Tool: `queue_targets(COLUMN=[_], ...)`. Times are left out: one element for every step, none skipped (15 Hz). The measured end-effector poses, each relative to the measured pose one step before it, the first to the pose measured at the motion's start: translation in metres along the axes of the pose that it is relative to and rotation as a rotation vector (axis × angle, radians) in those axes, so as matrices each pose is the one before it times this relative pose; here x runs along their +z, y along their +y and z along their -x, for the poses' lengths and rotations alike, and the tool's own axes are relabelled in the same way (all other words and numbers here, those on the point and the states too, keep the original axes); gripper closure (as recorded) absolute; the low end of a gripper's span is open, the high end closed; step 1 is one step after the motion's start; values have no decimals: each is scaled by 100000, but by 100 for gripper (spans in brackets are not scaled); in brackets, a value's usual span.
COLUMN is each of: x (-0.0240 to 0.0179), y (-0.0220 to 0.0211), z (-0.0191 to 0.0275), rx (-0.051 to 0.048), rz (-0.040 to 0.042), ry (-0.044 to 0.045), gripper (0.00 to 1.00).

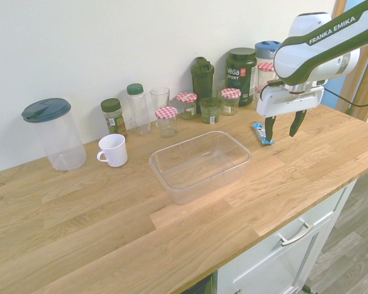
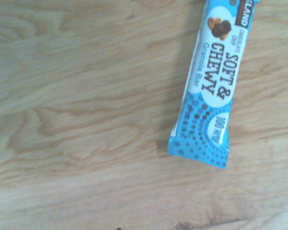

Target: Put the protein bar into the container

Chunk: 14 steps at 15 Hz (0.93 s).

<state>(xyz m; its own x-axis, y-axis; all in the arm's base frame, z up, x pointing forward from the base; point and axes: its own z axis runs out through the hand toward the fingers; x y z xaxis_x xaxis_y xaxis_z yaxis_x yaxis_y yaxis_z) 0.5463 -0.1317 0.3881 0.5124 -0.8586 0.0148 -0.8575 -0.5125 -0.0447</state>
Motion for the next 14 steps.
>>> queue_targets(x=[441, 471, 478, 345, 345, 392, 438, 366, 265, 113, 60, -17, -44, -210], y=[-729, -815, -846, -807, -744, -572, -450, -297, -220, -83, 79, 213, 27, 40], z=[-431, -431, -396, -401, -499, -484, -463, -469, -477, -431, -332, -249, -81, -345], rx=[265, 440, 581, 355, 186, 225, 363, 494, 493, 685, 320, 23, 21, 75], rz=[142, 33, -102, -373, -183, -35, 37, 79, 77, -93, 261, 312, -43, -220], ry=[-39, -25, -168, -128, -14, -53, -161, -131, 9, -52, -422, -564, 97, 368], gripper=[0, 0, 0, 0, 0, 0, 0, 0, 0, 0, 0, 0, 0, 0])
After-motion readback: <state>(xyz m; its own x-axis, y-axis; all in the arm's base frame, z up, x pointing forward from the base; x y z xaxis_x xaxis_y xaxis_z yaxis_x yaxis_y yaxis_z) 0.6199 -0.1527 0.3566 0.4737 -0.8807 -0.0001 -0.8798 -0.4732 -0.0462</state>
